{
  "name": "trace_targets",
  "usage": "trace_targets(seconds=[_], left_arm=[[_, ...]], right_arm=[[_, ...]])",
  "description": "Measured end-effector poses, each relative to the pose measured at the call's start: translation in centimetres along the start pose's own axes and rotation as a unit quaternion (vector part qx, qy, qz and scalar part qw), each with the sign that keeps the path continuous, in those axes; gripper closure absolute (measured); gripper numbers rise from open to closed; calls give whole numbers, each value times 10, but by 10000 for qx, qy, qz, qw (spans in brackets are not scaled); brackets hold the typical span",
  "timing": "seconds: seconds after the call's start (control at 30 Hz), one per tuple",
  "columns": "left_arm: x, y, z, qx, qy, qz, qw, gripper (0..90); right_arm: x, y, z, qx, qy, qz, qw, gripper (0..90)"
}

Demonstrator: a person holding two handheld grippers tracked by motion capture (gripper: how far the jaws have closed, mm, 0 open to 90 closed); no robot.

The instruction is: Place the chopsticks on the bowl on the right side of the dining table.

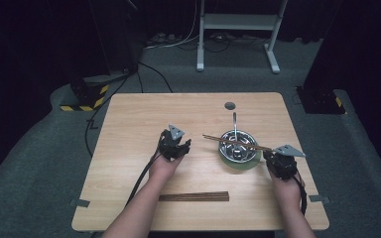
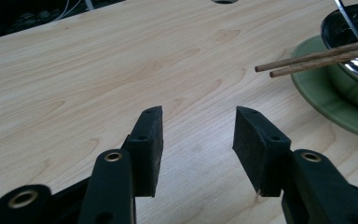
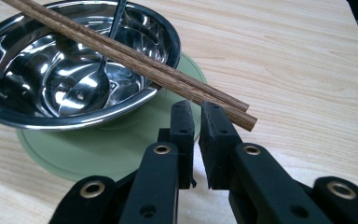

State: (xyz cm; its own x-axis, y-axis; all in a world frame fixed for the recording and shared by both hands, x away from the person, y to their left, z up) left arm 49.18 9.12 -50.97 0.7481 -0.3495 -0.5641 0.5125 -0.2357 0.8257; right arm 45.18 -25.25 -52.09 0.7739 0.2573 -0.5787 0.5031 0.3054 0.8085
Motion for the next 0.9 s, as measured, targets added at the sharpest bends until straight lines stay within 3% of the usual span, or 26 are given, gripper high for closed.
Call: trace_targets(seconds=[0.2, 0.63, 0.8, 0.9], left_arm=[[7, 0, -4, -180, 100, 1, 9998, 536], [20, 4, 4, -205, 23, -61, 9998, 541], [22, 4, 5, -225, 19, -47, 9997, 545], [26, 3, 7, -254, 58, -41, 9997, 558]], right_arm=[[5, 5, 4, -32, -18, -41, 10000, 834], [14, 11, 12, -166, -80, -194, 9996, 833], [9, 9, 15, -194, -55, -210, 9996, 839], [1, 9, 28, -131, -162, -131, 9997, 860]])
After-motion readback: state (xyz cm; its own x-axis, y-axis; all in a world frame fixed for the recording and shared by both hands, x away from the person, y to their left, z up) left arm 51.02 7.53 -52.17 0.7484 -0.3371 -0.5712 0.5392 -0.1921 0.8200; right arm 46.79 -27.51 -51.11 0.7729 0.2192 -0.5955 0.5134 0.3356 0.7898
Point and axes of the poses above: each handheld gripper's, and its own axes: x roughly forward along the jaws, y roughly out of its top, z roughly to its right, the point moved 5 cm from there along x, roughly forward along the jaws, and after that the axes turned 3 degrees about -x, right-handed, at the moved point
